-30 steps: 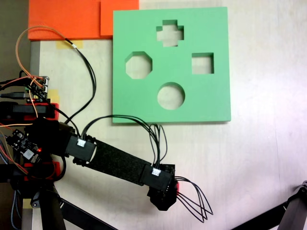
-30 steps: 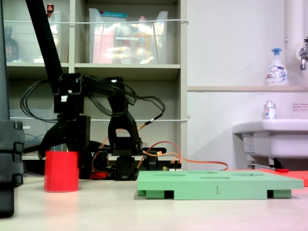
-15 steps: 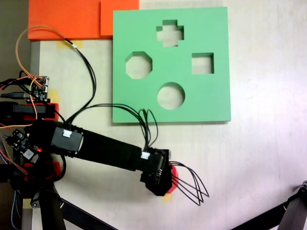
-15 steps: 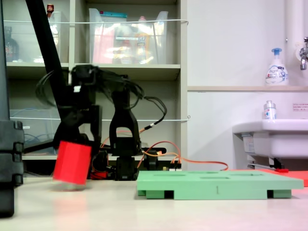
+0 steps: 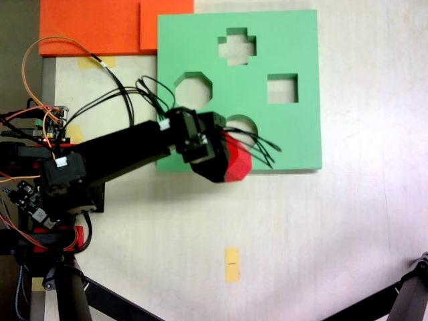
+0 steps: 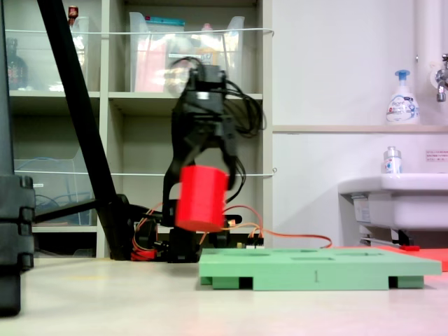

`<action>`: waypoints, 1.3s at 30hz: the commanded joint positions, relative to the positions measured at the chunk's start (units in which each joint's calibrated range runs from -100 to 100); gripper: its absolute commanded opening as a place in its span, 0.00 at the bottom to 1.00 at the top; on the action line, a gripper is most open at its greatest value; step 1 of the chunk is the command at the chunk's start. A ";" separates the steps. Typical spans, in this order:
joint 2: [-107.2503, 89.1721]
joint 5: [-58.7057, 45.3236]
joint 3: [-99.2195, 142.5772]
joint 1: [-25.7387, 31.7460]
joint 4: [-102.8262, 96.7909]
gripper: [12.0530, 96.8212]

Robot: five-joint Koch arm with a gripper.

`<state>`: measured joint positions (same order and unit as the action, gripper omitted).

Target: Put the octagonal pillar block into the corresponding hole

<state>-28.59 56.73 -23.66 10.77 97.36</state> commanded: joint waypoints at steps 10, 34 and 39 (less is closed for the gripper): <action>6.52 12.45 -10.63 14.21 2.64 0.31; 17.70 14.21 -11.23 17.78 2.64 0.31; 20.49 14.26 -11.23 18.17 2.64 0.31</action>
<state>-7.66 70.50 -30.43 28.45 97.65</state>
